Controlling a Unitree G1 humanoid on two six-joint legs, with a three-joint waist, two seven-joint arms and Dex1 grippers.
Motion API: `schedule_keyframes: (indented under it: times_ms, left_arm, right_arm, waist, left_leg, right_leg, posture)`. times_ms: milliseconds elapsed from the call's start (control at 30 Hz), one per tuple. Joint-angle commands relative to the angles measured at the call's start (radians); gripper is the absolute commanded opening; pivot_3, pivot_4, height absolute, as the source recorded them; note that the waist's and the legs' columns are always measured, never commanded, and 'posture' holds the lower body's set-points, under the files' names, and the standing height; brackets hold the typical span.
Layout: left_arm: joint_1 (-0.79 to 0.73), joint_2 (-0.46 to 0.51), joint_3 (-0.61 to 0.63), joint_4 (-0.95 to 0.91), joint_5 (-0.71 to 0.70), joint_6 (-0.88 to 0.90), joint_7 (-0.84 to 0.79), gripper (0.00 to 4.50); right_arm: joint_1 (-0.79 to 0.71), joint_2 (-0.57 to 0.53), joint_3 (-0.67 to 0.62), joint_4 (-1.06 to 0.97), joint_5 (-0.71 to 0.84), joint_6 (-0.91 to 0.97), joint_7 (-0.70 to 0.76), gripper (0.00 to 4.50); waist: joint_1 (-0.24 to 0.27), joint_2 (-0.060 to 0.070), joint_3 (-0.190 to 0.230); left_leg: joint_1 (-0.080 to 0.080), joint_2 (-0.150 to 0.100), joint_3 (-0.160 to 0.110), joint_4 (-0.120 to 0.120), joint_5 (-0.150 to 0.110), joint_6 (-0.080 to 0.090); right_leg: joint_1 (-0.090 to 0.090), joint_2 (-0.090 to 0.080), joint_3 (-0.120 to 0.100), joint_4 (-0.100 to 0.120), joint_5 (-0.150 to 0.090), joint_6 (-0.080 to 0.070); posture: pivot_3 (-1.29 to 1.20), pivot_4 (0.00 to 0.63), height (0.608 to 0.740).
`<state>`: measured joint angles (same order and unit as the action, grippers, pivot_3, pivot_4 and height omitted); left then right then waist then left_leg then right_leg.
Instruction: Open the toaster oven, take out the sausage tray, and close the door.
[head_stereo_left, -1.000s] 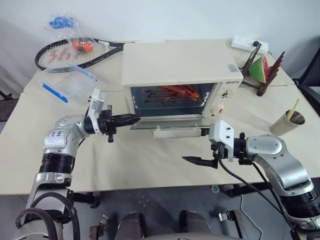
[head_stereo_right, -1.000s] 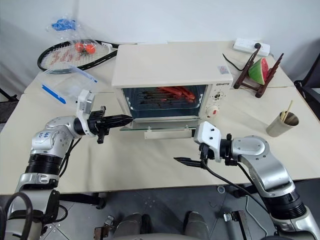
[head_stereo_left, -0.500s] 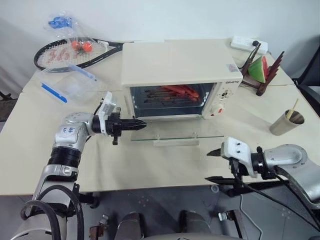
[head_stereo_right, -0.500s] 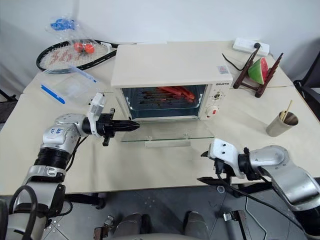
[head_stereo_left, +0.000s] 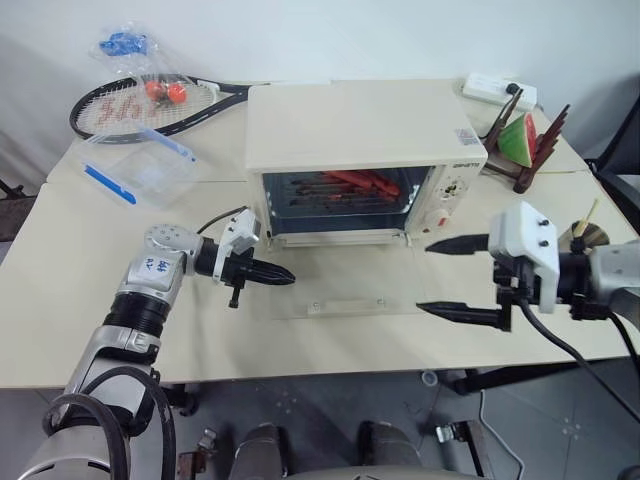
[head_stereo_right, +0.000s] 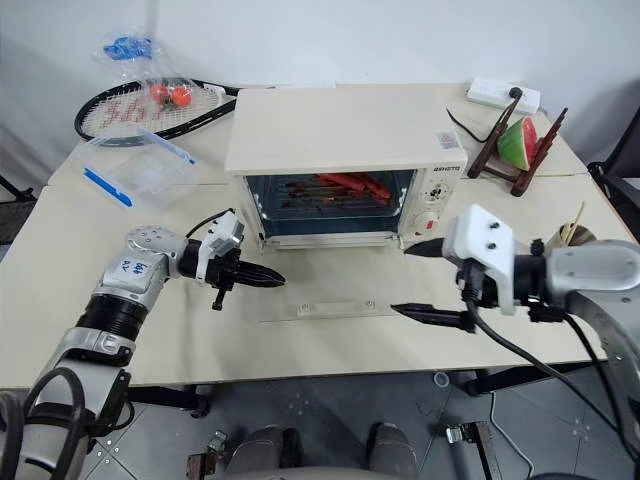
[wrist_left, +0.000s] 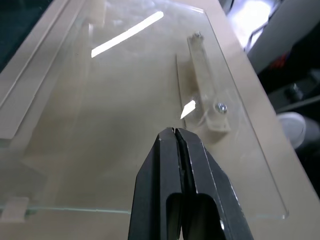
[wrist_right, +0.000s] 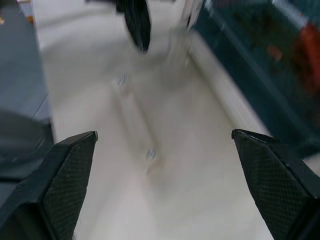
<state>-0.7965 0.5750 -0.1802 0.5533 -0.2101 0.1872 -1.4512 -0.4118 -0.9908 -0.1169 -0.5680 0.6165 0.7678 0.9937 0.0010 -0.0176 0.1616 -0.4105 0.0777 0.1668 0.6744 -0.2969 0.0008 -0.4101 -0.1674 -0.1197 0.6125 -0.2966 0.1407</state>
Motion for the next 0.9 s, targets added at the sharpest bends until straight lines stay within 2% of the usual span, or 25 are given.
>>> schedule_keyframes:
  times_ms: [33, 133, 267, 333, 400, 467, 733, 900]
  left_arm:
    - [0.018, 0.016, -0.018, -0.011, 0.047, -0.075, 0.000, 0.03]
    - [0.030, 0.013, 0.003, -0.026, 0.027, -0.085, 0.004, 0.03]
    - [0.110, -0.011, 0.155, -0.162, -0.145, 0.018, 0.056, 0.03]
    - [0.145, -0.028, 0.211, -0.212, -0.208, 0.029, 0.070, 0.03]
    - [0.220, -0.053, 0.302, -0.283, -0.296, 0.027, 0.101, 0.03]
    - [0.282, -0.062, 0.346, -0.338, -0.327, 0.034, 0.144, 0.03]
    - [0.487, -0.095, 0.449, -0.536, -0.402, 0.064, 0.308, 0.03]
    - [0.578, -0.112, 0.498, -0.650, -0.475, 0.097, 0.392, 0.03]
  right_arm:
    - [-0.103, 0.067, 0.127, -0.024, -0.101, -0.002, -0.127, 4.50]
    - [-0.137, 0.106, 0.210, -0.025, -0.201, -0.051, -0.188, 4.50]
    - [-0.217, 0.221, 0.441, 0.031, -0.461, -0.121, -0.334, 4.50]
    - [-0.239, 0.261, 0.492, 0.053, -0.541, -0.150, -0.367, 4.50]
    - [-0.297, 0.321, 0.583, 0.143, -0.701, -0.169, -0.460, 4.50]
    - [-0.339, 0.373, 0.637, 0.220, -0.814, -0.154, -0.533, 4.50]
    - [-0.414, 0.534, 0.730, 0.436, -1.060, -0.168, -0.621, 4.50]
    - [-0.439, 0.567, 0.768, 0.524, -1.180, -0.220, -0.631, 4.50]
  waist:
    - [-0.002, 0.000, 0.000]
    - [0.000, 0.000, 0.000]
    - [-0.008, 0.000, 0.000]
    - [-0.015, 0.000, 0.000]
    - [-0.018, 0.000, 0.000]
    - [-0.027, 0.001, 0.000]
    - [-0.032, 0.001, 0.000]
    - [-0.033, 0.000, 0.000]
  left_leg:
    - [0.000, 0.000, 0.000, 0.001, 0.000, 0.000]
    - [-0.001, 0.001, 0.001, 0.003, -0.001, 0.000]
    - [-0.002, 0.003, 0.004, 0.007, -0.004, 0.000]
    - [-0.002, 0.003, 0.004, 0.007, -0.004, 0.000]
    - [-0.004, 0.004, 0.005, 0.008, -0.004, 0.000]
    - [-0.003, 0.004, 0.005, 0.008, -0.004, -0.001]
    - [-0.003, 0.004, 0.005, 0.007, -0.005, -0.001]
    - [-0.003, 0.005, 0.005, 0.007, -0.005, -0.001]
  right_leg:
    - [0.000, 0.000, 0.000, 0.000, 0.000, 0.000]
    - [-0.001, 0.000, -0.001, 0.002, 0.000, 0.000]
    - [-0.004, 0.000, -0.002, 0.006, 0.000, -0.001]
    - [-0.005, 0.000, -0.002, 0.007, -0.001, -0.001]
    - [-0.006, 0.000, -0.003, 0.008, -0.001, -0.002]
    - [-0.007, 0.000, -0.003, 0.009, -0.001, -0.002]
    - [-0.007, 0.000, -0.004, 0.010, -0.001, -0.002]
    - [-0.006, 0.000, -0.005, 0.010, -0.002, -0.003]
  posture:
    - [0.00, 0.150, 0.740]
    - [0.00, 0.150, 0.740]
    - [0.00, 0.150, 0.740]
    - [0.00, 0.150, 0.740]
    - [0.00, 0.150, 0.740]
    - [0.00, 0.150, 0.740]
    - [0.00, 0.150, 0.740]
    - [0.00, 0.150, 0.740]
